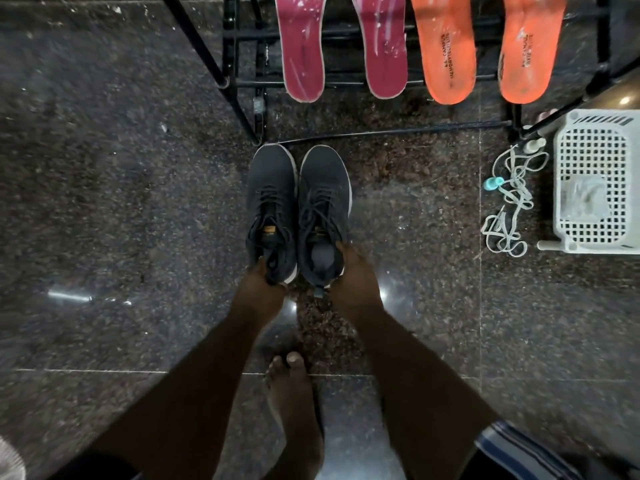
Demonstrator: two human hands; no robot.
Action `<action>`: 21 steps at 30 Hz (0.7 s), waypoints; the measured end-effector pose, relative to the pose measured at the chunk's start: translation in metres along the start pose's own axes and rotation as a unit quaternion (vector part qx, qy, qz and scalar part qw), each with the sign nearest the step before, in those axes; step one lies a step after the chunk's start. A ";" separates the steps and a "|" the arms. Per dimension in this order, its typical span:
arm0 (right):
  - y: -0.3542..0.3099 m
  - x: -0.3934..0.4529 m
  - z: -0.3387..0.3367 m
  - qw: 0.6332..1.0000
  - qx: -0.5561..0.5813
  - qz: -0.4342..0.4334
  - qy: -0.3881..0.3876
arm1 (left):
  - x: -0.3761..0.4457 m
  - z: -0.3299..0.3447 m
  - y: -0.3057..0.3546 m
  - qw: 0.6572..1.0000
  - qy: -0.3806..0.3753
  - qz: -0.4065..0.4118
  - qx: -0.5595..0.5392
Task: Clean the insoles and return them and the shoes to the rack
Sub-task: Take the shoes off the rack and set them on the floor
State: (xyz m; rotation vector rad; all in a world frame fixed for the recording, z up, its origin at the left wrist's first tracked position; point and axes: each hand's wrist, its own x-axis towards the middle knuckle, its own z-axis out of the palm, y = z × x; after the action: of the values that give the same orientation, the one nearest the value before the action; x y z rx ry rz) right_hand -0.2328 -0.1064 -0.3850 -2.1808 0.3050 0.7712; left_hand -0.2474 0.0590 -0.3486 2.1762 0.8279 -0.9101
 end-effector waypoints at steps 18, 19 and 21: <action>-0.127 -0.102 -0.192 0.969 -0.212 -0.118 0.040 | -0.169 -0.051 0.174 0.988 0.013 0.152 0.005; -0.137 -0.106 -0.215 0.971 -0.199 -0.118 0.061 | -0.182 -0.061 0.195 0.988 0.013 0.153 -0.030; -0.159 -0.111 -0.261 0.969 -0.174 -0.132 0.116 | -0.202 -0.076 0.237 0.978 0.037 0.195 -0.062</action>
State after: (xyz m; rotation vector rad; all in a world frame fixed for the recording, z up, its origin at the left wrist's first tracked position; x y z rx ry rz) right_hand -0.1377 -0.2006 -0.0884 -2.5815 -0.0115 0.4446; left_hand -0.1583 -0.0886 -0.0779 2.1660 0.4506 -0.5696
